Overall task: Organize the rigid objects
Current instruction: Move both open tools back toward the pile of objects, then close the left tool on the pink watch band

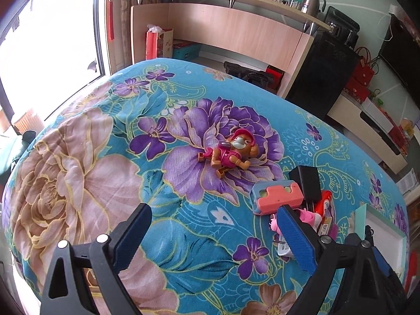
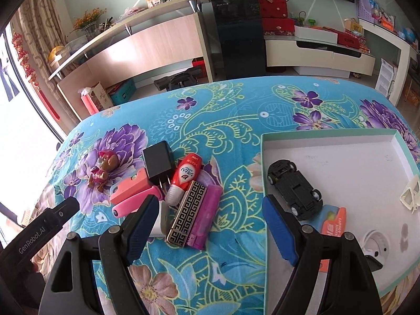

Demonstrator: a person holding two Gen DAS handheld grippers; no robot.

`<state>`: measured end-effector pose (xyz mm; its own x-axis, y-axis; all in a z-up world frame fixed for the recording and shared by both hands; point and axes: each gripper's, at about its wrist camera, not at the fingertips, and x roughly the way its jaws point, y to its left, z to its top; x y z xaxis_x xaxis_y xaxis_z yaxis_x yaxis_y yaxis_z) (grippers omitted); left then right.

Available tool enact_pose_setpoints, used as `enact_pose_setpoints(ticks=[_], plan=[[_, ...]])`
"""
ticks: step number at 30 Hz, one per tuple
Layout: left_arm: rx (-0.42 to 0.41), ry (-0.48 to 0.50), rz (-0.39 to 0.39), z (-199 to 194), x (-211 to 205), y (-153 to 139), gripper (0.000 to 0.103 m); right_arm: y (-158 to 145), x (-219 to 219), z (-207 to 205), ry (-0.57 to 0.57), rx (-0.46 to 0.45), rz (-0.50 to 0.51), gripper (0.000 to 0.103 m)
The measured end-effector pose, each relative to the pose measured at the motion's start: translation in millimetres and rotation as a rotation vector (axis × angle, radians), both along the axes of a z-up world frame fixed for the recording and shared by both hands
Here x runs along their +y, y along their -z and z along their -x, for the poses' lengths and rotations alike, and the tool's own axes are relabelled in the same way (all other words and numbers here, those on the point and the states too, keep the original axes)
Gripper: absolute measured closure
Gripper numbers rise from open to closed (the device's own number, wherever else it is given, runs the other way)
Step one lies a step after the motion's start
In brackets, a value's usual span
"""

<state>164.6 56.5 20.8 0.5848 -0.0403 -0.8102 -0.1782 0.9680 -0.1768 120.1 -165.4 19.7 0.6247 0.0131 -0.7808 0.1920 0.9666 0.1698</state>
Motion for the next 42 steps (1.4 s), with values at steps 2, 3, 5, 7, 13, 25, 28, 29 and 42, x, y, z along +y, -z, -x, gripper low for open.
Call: enact_pose_setpoints(ticks=[2, 3, 5, 7, 13, 25, 28, 29, 42], plan=[[0.018, 0.000, -0.006, -6.5, -2.0, -1.1, 0.005, 6.0, 6.0, -5.2, -0.006, 0.026, 0.016, 0.022], [0.022, -0.001, -0.012, -10.0, -3.5, -2.1, 0.005, 9.0, 8.3, -7.3, -0.005, 0.040, 0.026, 0.022], [0.018, 0.005, -0.011, -14.9, -5.6, -3.1, 0.005, 14.1, 12.4, -10.7, -0.009, 0.056, 0.039, 0.022], [0.020, 0.017, 0.012, -17.5, -7.4, 0.5, 0.005, 18.5, 14.0, -12.9, -0.010, 0.070, 0.040, 0.022], [0.057, 0.084, 0.068, -22.1, -20.4, 22.2, 0.005, 25.3, 13.9, -14.2, 0.010, 0.088, 0.068, 0.022], [0.065, 0.163, 0.144, -23.6, -42.2, 28.3, 0.006, 19.9, -7.2, -6.4, 0.040, 0.060, -0.009, 0.022], [0.057, 0.168, 0.156, -23.0, -42.7, 26.6, 0.007, 16.0, -8.4, -4.2, 0.038, 0.045, -0.016, 0.022], [0.055, 0.169, 0.156, -22.7, -42.9, 26.3, 0.007, 14.8, -8.6, -3.5, 0.038, 0.042, -0.019, 0.022], [0.057, 0.200, 0.142, -23.0, -50.6, 29.4, 0.008, 0.2, -19.3, 6.5, 0.110, -0.018, 0.056, 0.022]])
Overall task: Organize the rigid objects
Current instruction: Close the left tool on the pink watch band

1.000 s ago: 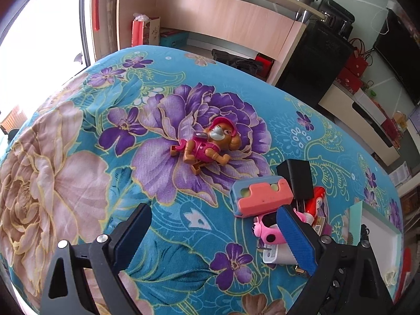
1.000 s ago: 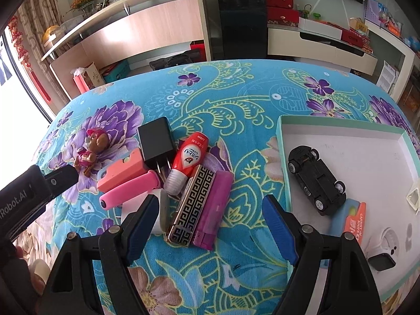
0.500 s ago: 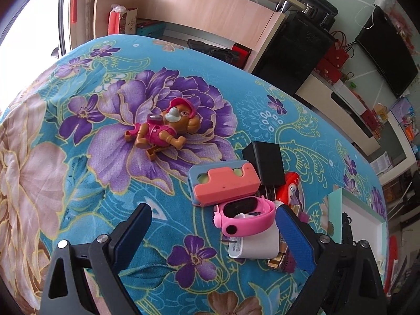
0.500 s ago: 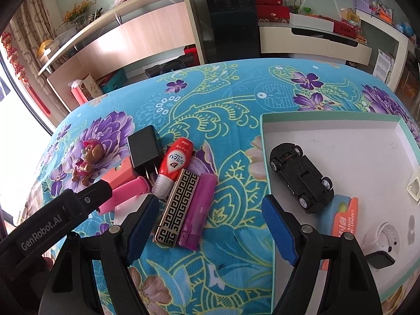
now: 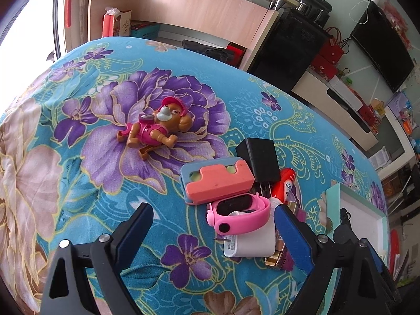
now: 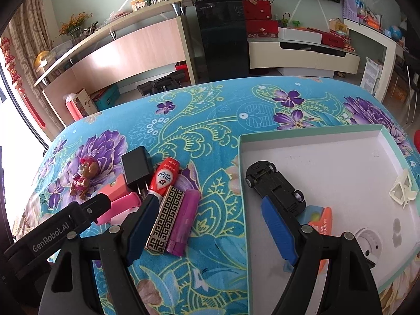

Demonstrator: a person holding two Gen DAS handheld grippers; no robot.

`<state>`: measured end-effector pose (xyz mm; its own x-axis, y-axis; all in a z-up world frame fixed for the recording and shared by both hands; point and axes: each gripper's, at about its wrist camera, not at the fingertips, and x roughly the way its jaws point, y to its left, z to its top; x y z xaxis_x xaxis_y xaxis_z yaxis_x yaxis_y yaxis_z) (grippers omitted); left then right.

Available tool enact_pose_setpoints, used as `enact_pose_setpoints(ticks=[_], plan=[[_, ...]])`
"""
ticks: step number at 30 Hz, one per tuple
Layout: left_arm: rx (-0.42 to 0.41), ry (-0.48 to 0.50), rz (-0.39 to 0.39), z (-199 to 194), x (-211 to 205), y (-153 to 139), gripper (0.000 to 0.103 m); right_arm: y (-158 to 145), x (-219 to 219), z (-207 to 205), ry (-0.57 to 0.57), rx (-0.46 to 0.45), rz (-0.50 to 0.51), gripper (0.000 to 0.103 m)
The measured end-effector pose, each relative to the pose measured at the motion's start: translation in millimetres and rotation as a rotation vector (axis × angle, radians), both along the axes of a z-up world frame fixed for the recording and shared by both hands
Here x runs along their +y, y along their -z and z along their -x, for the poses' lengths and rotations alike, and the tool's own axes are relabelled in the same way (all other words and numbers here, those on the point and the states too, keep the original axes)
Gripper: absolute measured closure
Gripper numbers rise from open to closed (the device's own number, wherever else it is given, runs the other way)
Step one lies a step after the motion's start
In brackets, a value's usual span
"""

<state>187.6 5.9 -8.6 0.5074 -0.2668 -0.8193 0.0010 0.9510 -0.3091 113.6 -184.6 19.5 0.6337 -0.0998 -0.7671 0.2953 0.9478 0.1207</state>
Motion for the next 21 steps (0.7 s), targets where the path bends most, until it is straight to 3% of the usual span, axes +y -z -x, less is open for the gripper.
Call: enact_pose_setpoints(ticks=[9, 21], plan=[[0.017, 0.027, 0.008, -4.0, -9.1, 8.8, 0.022, -0.8, -3.3, 1.5, 0.008, 0.005, 0.002, 0.022], [0.019, 0.052, 0.011, -7.6, -18.1, 12.7, 0.030, 0.0, -5.0, 2.1, 0.015, 0.015, -0.006, 0.022]])
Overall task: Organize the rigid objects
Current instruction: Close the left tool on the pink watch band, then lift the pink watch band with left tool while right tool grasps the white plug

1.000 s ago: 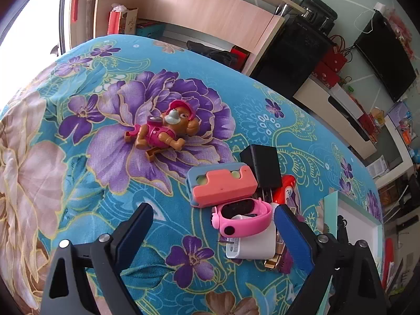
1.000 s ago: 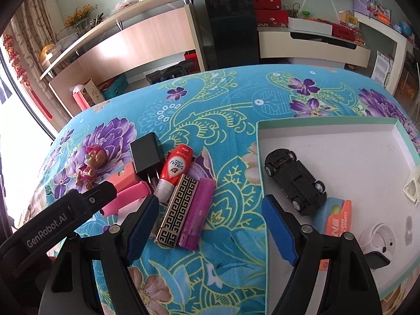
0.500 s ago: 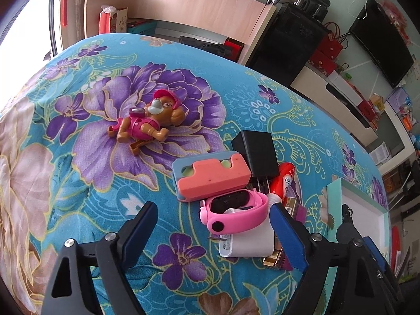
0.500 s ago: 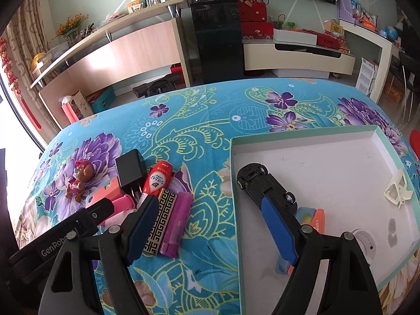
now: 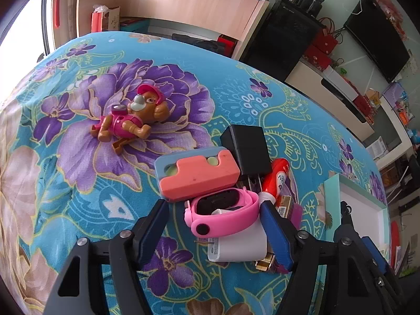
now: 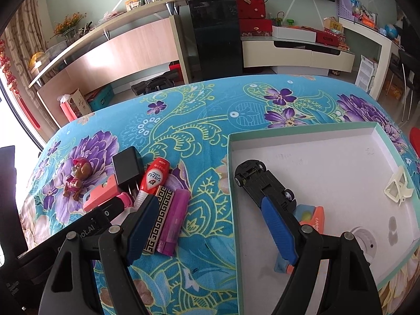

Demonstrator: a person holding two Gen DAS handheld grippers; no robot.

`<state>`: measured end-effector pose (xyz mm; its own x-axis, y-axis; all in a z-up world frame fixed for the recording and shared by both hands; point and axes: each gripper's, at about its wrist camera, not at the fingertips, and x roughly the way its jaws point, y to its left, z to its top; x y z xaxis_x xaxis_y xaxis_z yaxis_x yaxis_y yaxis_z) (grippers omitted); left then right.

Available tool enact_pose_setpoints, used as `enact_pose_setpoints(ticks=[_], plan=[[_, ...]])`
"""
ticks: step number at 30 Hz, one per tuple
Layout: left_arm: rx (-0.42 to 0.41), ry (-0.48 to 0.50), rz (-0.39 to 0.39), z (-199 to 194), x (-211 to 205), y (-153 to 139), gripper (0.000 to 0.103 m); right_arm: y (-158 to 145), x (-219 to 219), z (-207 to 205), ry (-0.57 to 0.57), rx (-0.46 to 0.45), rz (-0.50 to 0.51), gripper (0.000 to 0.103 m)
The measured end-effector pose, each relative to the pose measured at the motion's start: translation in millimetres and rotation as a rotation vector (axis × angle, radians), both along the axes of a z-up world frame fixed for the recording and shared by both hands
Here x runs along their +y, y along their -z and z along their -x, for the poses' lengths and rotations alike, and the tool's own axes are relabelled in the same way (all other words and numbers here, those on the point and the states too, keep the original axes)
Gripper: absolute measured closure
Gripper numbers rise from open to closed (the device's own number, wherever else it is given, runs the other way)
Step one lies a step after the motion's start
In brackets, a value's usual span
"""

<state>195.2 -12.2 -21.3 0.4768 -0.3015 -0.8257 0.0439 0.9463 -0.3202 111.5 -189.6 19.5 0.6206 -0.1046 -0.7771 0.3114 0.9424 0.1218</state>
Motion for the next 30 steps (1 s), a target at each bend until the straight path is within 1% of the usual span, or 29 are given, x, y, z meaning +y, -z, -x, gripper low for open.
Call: enact_pose_setpoints(ticks=[5, 6, 12, 19, 24, 28, 30], plan=[[-0.001, 0.012, 0.012, 0.6, -1.5, -0.6, 0.036, -0.1, -0.2, 0.2, 0.003, 0.001, -0.001, 0.022], [-0.003, 0.018, 0.021, 0.7, -2.0, -0.8, 0.042, -0.1, -0.3, 0.3, 0.003, 0.001, -0.002, 0.022], [-0.010, 0.021, 0.020, 2.7, -1.5, -3.0, 0.042, 0.2, -0.6, 0.1, 0.003, 0.000, -0.004, 0.022], [-0.043, 0.001, 0.024, 10.3, 8.4, -17.3, 0.042, -0.8, -1.0, 0.2, 0.002, -0.009, -0.004, 0.022], [-0.074, -0.050, 0.028, 16.7, 25.9, -29.9, 0.042, -0.3, 3.6, -0.7, -0.018, -0.011, 0.009, 0.022], [-0.090, -0.129, -0.005, 21.8, 45.9, -37.3, 0.042, -0.2, 15.9, -2.0, -0.069, -0.017, 0.014, 0.022], [-0.092, -0.171, -0.013, 24.2, 57.7, -39.0, 0.042, 2.1, 20.8, -3.5, -0.095, -0.011, -0.002, 0.022]])
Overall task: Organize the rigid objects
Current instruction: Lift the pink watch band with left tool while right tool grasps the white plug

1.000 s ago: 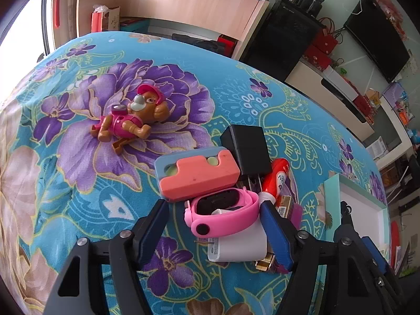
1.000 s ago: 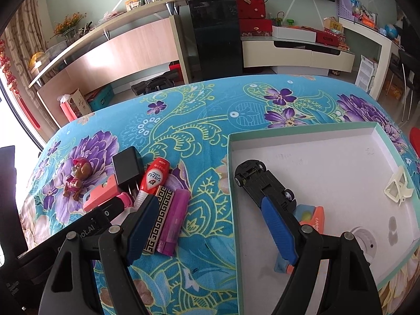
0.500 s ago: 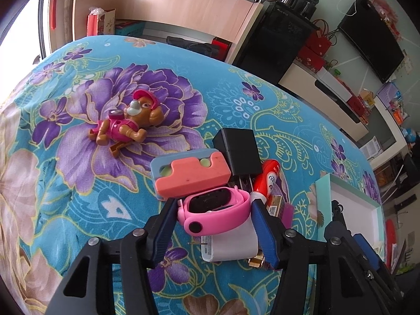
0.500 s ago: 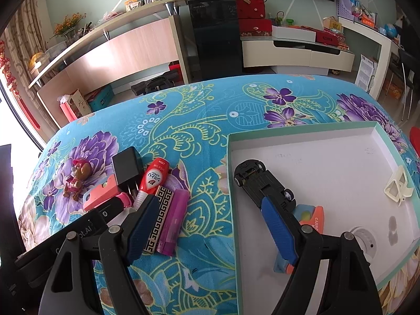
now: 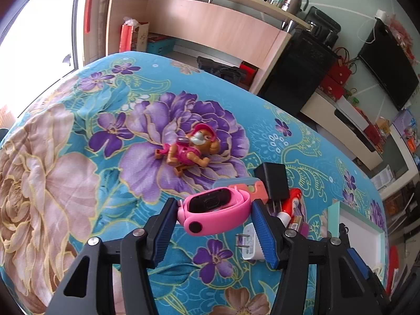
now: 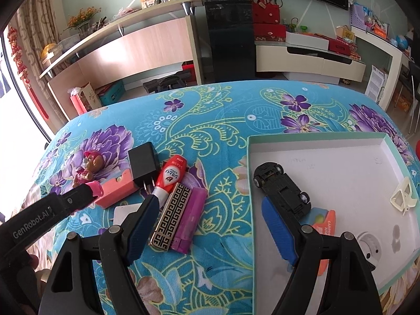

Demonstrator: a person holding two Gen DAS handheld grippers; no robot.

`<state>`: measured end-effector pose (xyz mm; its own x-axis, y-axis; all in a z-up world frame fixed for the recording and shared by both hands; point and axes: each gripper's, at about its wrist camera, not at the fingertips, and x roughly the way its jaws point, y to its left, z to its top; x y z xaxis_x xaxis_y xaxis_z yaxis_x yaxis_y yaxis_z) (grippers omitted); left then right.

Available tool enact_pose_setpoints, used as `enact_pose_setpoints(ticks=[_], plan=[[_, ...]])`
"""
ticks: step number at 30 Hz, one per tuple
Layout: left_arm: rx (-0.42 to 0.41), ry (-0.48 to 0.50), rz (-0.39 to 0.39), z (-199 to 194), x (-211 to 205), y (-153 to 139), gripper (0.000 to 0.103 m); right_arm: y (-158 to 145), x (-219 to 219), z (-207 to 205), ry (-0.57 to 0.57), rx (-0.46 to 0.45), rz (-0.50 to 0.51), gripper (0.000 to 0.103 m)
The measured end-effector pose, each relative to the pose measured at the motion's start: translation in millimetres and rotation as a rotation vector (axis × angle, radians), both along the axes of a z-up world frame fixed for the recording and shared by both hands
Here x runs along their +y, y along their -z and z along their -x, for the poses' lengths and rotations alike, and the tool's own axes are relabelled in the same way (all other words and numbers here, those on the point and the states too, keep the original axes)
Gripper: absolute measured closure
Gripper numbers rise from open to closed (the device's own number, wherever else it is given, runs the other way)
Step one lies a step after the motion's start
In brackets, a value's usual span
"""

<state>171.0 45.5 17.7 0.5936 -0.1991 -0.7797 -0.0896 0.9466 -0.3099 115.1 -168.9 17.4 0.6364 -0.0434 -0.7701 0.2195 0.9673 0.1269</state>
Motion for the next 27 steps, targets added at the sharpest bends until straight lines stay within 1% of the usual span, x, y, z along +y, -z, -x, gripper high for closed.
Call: enact_pose_setpoints(ticks=[3, 6, 8, 12, 20, 24, 27], plan=[[-0.002, -0.051, -0.003, 3.9, 15.0, -1.9, 0.042, 3.2, 7.1, -2.4, -0.035, 0.008, -0.033, 0.022], [-0.006, -0.085, -0.013, 6.7, 23.7, -4.2, 0.042, 4.4, 17.9, -4.0, -0.072, 0.005, -0.035, 0.022], [-0.007, -0.094, -0.013, 8.0, 27.8, -4.6, 0.042, 4.5, 27.2, -4.7, -0.108, 0.001, -0.030, 0.022], [-0.003, -0.107, 0.000, 9.6, 33.7, -4.4, 0.042, 7.8, 42.3, -7.7, -0.173, 0.004, -0.052, 0.022], [0.006, -0.126, 0.019, 10.6, 42.9, -1.5, 0.042, 11.2, 66.0, -9.2, -0.245, -0.010, -0.030, 0.022], [0.009, -0.126, 0.027, 11.0, 45.6, -0.7, 0.042, 17.8, 71.8, -12.8, -0.262, 0.018, -0.009, 0.032], [0.016, -0.128, 0.035, 10.8, 48.1, 1.0, 0.042, 24.5, 72.9, -16.6, -0.257, 0.045, -0.003, 0.035]])
